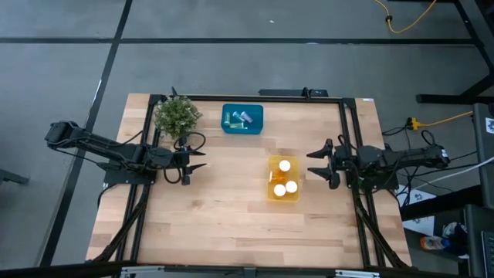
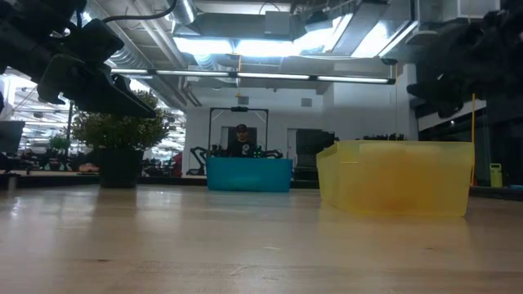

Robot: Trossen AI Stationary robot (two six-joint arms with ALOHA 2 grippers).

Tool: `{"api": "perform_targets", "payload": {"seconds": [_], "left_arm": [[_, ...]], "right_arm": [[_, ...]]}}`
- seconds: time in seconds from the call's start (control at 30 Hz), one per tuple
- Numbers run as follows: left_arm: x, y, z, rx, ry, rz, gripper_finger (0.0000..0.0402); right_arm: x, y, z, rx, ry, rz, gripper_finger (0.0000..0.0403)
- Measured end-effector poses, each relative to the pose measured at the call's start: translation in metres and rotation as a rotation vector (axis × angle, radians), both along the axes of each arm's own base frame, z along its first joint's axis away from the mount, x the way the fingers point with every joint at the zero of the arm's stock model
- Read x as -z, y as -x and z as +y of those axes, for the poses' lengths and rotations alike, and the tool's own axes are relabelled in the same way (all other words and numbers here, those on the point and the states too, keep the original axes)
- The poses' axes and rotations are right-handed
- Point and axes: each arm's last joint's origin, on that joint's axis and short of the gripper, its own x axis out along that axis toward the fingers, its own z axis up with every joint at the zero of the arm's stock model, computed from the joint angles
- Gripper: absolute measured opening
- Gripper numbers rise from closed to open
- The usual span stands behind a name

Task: Pick and place medicine bottles into bin by pill shape (circle, oval)
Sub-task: Return to Home Position

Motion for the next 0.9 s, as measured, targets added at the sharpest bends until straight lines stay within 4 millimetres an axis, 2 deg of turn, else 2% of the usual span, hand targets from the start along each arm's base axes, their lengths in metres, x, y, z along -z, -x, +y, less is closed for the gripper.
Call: {"api": "perform_targets", "payload": {"seconds": [0.2,0.33,0.6,0.9], "left_arm": [[0.000,0.000,0.000,0.000,0.000,0.000,0.0169],[0.000,0.000,0.000,0.000,0.000,0.000,0.0169],[0.000,0.000,0.000,-0.001,0.000,0.000,0.0169],[0.000,0.000,0.000,0.000,0.000,0.000,0.0169]], "right_arm": [[0.004,-0.001,-0.002,0.027,0.031,0.008,0.0275],[0.006,-0.001,-0.002,-0.033,0.095,0.023,0.0275],[0.008,-0.001,-0.004,-0.080,0.105,0.041,0.0275],[0.015,-0.005,-0.009,-0.039,0.067,0.129,0.0275]]}}
